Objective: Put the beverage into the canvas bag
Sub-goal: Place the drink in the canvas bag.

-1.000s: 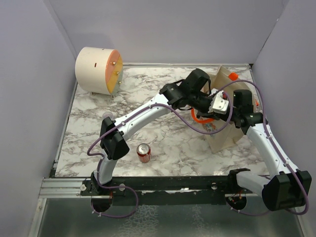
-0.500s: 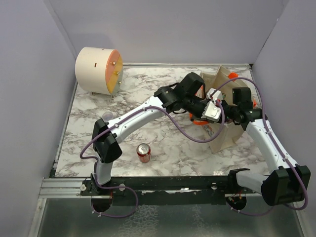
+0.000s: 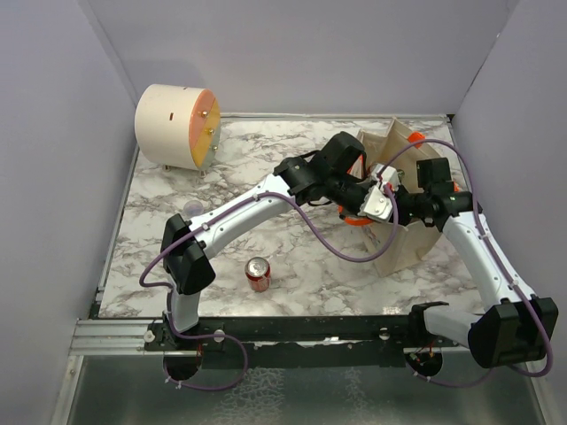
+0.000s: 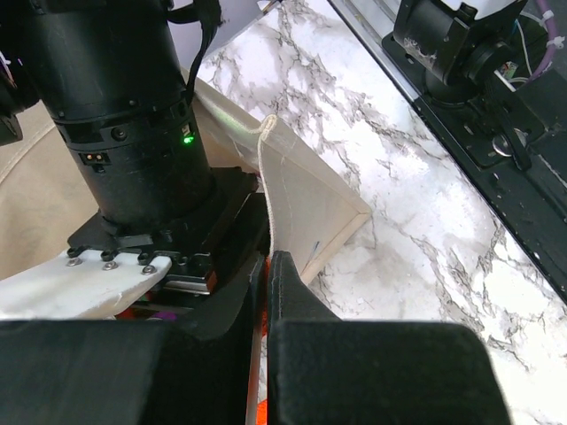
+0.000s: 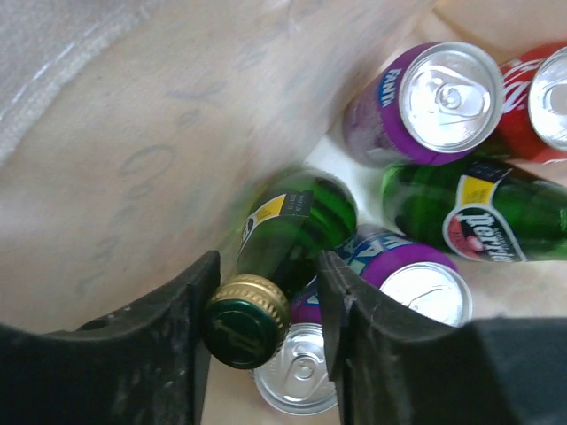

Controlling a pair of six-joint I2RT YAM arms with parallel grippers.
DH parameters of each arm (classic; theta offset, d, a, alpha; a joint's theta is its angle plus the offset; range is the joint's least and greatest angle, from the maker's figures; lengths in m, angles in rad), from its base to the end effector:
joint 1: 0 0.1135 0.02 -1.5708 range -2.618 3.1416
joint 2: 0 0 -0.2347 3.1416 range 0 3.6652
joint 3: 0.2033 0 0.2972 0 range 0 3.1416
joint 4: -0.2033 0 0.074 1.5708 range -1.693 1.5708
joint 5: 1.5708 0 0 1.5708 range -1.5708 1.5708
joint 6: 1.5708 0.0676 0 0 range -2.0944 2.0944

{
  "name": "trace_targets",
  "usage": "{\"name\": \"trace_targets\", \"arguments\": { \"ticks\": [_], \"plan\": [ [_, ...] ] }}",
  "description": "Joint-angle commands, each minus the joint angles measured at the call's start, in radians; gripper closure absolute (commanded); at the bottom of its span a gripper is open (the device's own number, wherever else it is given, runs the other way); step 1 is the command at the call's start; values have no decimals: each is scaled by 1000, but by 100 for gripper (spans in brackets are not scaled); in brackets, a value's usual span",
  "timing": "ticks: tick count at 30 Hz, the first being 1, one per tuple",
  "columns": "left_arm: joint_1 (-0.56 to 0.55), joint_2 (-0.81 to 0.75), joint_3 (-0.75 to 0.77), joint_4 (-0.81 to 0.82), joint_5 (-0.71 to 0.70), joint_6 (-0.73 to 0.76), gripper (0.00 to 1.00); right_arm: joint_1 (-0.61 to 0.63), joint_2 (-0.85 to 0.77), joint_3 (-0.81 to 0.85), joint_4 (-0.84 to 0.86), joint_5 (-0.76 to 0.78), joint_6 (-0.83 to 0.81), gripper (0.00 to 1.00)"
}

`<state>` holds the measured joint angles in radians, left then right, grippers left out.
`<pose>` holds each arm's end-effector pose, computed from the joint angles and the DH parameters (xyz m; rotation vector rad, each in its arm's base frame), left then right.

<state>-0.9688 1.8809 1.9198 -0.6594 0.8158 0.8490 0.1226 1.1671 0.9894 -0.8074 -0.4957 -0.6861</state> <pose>0.2301 -0.4219 0.3383 1.9128 0.9078 -0.9552 0.2925 0.0684 0.2257 -1.1231 2.1547 0.3858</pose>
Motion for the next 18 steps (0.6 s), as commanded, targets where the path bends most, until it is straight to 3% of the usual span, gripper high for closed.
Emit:
{"name": "trace_targets", "arguments": {
  "ticks": [1, 12, 18],
  "plan": [
    [-18, -111, 15, 62, 115, 34, 100, 2, -6, 43, -154, -40, 91, 50],
    [-20, -118, -16, 46, 114, 63, 96, 2, 13, 169, -127, -16, 169, 32],
    [-21, -116, -1, 59, 101, 44, 87, 2, 19, 250, -135, -20, 195, 26]
  ]
}}
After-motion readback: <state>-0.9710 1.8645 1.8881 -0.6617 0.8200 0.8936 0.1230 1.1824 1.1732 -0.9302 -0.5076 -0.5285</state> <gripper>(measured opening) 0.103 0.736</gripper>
